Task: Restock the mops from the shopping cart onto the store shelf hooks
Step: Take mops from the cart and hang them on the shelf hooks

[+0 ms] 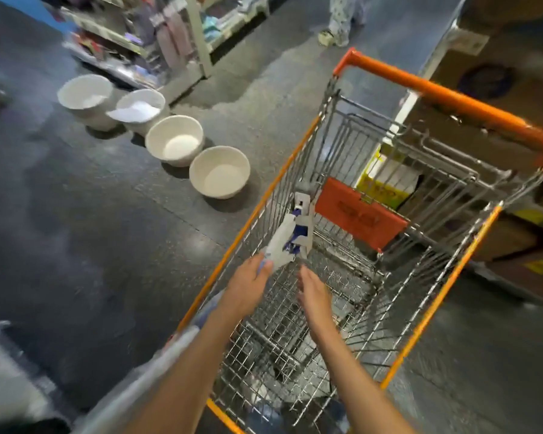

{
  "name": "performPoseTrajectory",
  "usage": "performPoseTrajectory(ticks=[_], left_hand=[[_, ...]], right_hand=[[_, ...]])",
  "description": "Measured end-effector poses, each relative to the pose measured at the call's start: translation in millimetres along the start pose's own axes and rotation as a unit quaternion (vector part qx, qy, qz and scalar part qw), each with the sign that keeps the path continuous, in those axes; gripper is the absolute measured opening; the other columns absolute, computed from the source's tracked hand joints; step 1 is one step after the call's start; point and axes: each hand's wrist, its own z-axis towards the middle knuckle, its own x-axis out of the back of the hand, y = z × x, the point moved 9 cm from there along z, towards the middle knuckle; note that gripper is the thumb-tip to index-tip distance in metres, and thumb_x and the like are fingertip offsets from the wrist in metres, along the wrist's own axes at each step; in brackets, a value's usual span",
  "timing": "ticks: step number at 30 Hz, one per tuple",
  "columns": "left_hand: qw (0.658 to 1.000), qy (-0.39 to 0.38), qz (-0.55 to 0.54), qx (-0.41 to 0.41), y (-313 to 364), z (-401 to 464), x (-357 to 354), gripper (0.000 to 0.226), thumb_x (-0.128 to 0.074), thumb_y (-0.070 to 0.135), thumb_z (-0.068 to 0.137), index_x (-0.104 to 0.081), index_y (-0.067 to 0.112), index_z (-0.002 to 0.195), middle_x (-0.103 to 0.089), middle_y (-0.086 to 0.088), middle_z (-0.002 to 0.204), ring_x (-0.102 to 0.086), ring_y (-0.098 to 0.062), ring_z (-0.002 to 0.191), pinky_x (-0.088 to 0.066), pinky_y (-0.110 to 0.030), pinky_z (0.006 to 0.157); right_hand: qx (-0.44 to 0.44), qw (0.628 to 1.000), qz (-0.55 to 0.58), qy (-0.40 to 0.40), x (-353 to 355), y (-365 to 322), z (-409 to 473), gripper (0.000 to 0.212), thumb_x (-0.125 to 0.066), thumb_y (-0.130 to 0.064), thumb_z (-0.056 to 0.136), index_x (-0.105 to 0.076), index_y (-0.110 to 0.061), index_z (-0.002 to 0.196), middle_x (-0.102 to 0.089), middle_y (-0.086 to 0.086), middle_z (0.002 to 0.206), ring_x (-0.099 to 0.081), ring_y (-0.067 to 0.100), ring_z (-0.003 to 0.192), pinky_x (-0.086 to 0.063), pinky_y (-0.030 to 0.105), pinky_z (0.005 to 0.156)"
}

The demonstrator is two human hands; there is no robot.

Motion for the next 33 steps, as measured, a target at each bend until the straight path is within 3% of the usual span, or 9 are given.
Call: performPoseTrajectory(ticks=[3, 7, 9, 12, 16, 22, 25, 29, 33], left_hand=[[1.0, -0.013, 0.016, -0.01, -22.2, 30.0, -13.8, 0.098, -0.013, 0.089, 0.083, -0.052, 0.021, 0.142, -0.056, -0.006, 0.141, -0.052, -0.024, 0.131, -0.041, -0.05, 0.111], [0.998, -0.042, 0.045, -0.008, -31.7, 49.9, -30.6, 0.062, -0.026, 0.058, 0.104, -0.04, 0.022, 0.152, -0.046, -0.003, 0.153, -0.043, -0.023, 0.14, -0.034, -0.043, 0.117], [0.998, -0.04, 0.052, -0.003, -43.2, 61.3, -36.8, 0.065, -0.021, 0.064, 0.1, -0.043, 0.028, 0.149, -0.05, -0.004, 0.149, -0.049, -0.023, 0.134, -0.039, -0.046, 0.112], [0.997, -0.045, 0.042, 0.039, -60.1, 73.7, -42.6, 0.057, -0.022, 0.063, 0.102, -0.049, 0.034, 0.143, -0.055, -0.002, 0.145, -0.052, -0.026, 0.13, -0.039, -0.042, 0.106], [0.993, -0.069, 0.055, 0.079, -72.9, 82.2, -47.7, 0.055, -0.023, 0.063, 0.103, -0.052, 0.031, 0.137, -0.059, -0.005, 0.138, -0.054, -0.029, 0.127, -0.04, -0.042, 0.101], [0.992, -0.089, 0.07, 0.062, -86.4, 98.5, -54.2, 0.047, -0.028, 0.061, 0.102, -0.057, 0.03, 0.122, -0.068, -0.005, 0.117, -0.063, -0.028, 0.11, -0.05, -0.049, 0.098], [0.992, -0.091, 0.065, 0.054, -82.1, 94.1, -53.5, 0.04, -0.027, 0.054, 0.105, -0.058, 0.031, 0.113, -0.067, -0.005, 0.11, -0.062, -0.023, 0.103, -0.049, -0.045, 0.098], [0.994, -0.1, 0.027, 0.028, -62.9, 74.4, -52.0, 0.03, -0.03, 0.04, 0.109, -0.052, 0.042, 0.089, -0.06, 0.013, 0.093, -0.057, -0.006, 0.09, -0.046, -0.035, 0.09], [0.995, -0.102, 0.008, -0.013, -52.1, 64.9, -50.5, 0.03, -0.029, 0.043, 0.109, -0.054, 0.043, 0.092, -0.065, 0.009, 0.096, -0.064, -0.014, 0.097, -0.049, -0.032, 0.088]], right_hand=[[-0.056, 0.996, 0.066, 0.007, -18.0, 31.1, 21.7, 0.048, -0.038, -0.044, 0.105, -0.048, -0.018, 0.145, -0.054, 0.002, 0.145, -0.052, 0.02, 0.131, -0.045, 0.047, 0.11], [-0.112, 0.982, 0.15, 0.004, -40.4, 57.2, 45.1, 0.048, -0.036, -0.038, 0.107, -0.04, -0.015, 0.149, -0.049, 0.006, 0.148, -0.05, 0.022, 0.13, -0.045, 0.034, 0.105], [-0.135, 0.971, 0.195, -0.008, -52.2, 63.5, 51.8, 0.048, -0.034, -0.035, 0.108, -0.037, -0.013, 0.15, -0.047, 0.009, 0.148, -0.047, 0.025, 0.134, -0.042, 0.032, 0.103], [-0.172, 0.939, 0.296, -0.015, -69.7, 77.6, 65.8, 0.05, -0.034, -0.033, 0.108, -0.034, -0.007, 0.151, -0.043, 0.012, 0.151, -0.039, 0.029, 0.143, -0.033, 0.037, 0.117], [-0.218, 0.888, 0.403, -0.029, -93.1, 95.6, 83.4, 0.048, -0.039, -0.038, 0.106, -0.052, -0.005, 0.137, -0.062, 0.017, 0.132, -0.057, 0.028, 0.126, -0.039, 0.044, 0.115], [-0.233, 0.869, 0.436, -0.006, -95.4, 96.0, 91.9, 0.026, -0.047, -0.024, 0.105, -0.065, -0.01, 0.116, -0.071, 0.009, 0.103, -0.065, 0.019, 0.095, -0.053, 0.033, 0.085], [-0.252, 0.862, 0.439, 0.011, -95.0, 100.5, 90.3, 0.022, -0.055, -0.018, 0.101, -0.068, -0.004, 0.114, -0.074, 0.014, 0.102, -0.069, 0.023, 0.096, -0.055, 0.036, 0.089], [-0.257, 0.839, 0.479, 0.038, -86.8, 106.7, 82.5, 0.018, -0.063, -0.01, 0.095, -0.071, 0.002, 0.106, -0.072, 0.022, 0.111, -0.07, 0.029, 0.102, -0.056, 0.038, 0.092], [-0.245, 0.839, 0.483, 0.048, -73.8, 104.7, 72.1, 0.021, -0.065, -0.011, 0.094, -0.071, 0.003, 0.108, -0.073, 0.02, 0.11, -0.07, 0.028, 0.103, -0.06, 0.032, 0.079]])
